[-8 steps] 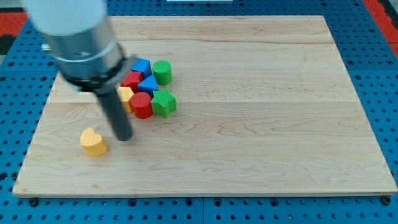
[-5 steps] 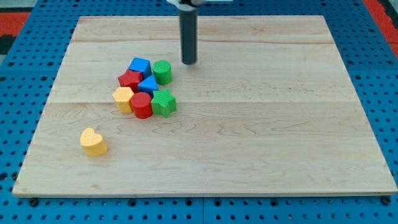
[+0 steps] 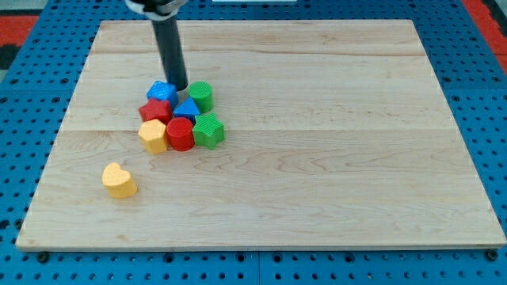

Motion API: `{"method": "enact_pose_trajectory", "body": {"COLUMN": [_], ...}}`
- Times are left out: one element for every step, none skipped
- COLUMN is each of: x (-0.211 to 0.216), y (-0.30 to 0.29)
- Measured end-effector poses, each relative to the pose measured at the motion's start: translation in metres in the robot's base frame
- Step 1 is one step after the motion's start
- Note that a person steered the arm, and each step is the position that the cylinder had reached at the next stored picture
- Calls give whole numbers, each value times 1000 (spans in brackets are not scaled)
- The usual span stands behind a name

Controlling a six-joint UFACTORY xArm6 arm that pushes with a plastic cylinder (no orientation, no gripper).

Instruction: Push the group of blocks towards the bottom left

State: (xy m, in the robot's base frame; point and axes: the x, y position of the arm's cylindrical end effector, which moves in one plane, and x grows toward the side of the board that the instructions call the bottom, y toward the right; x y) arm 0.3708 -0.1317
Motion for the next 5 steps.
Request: {"method": "enact_pose_trajectory", "body": {"x": [54, 91, 75, 96, 72], "y": [-14, -39, -40, -57, -38]}}
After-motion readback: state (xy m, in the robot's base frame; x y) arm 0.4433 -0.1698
